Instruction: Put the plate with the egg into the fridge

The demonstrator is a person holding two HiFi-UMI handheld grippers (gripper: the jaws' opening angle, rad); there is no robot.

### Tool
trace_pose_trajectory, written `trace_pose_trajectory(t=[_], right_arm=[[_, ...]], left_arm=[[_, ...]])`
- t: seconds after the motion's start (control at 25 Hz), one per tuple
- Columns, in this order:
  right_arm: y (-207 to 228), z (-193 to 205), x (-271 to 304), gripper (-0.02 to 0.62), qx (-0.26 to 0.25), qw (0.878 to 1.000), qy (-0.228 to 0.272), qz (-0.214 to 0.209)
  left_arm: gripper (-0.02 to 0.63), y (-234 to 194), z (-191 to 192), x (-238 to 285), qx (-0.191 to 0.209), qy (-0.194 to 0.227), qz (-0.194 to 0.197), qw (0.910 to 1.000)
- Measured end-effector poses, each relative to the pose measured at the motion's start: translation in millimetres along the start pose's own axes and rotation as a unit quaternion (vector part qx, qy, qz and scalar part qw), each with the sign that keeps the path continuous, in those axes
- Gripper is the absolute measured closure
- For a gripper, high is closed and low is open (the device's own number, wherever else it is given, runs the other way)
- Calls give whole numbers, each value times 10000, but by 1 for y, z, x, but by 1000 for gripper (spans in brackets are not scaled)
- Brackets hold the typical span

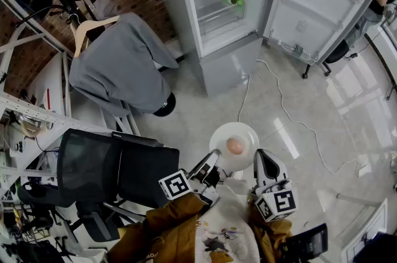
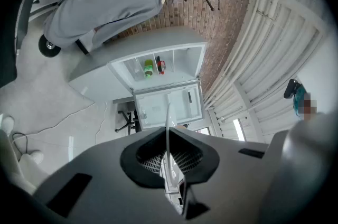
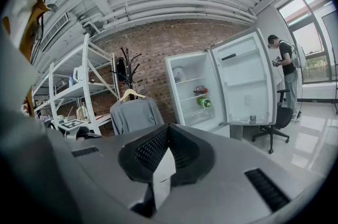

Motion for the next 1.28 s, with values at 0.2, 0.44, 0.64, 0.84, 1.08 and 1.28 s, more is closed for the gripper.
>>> trace_pose_trajectory(t=[0.2,0.44,0.64,0.84,1.08,1.28], right_arm=[[17,-3,-1,591,43,10000,86,22],[43,-4,-7,591,105,9999,109,-19],[74,-3,-6,591,312,9993,173,-131],[102,2,-4,589,791,9958,228,-406],[145,8,-15,589,855,9955,204,-357],[154,1,-3,589,873,9951,205,-420]], left_arm=[[588,0,7,16,66,-49,2,10000],[588,3,23,34,128,-35,-31,9999],[588,0,42,51,192,-41,-129,9997],[588,-7,64,61,107,116,-256,9995],[588,-6,78,86,141,231,-196,9994],[588,-6,75,95,165,324,-218,9991]])
Point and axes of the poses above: the fingertips, and each gripper's own axes: x forward along the fingers, y to its right, z out of its underside, the point moved 10 cm from there along -x, backward along the fingers, and after that the axes turned 13 degrees about z, right-handed, at the moved point
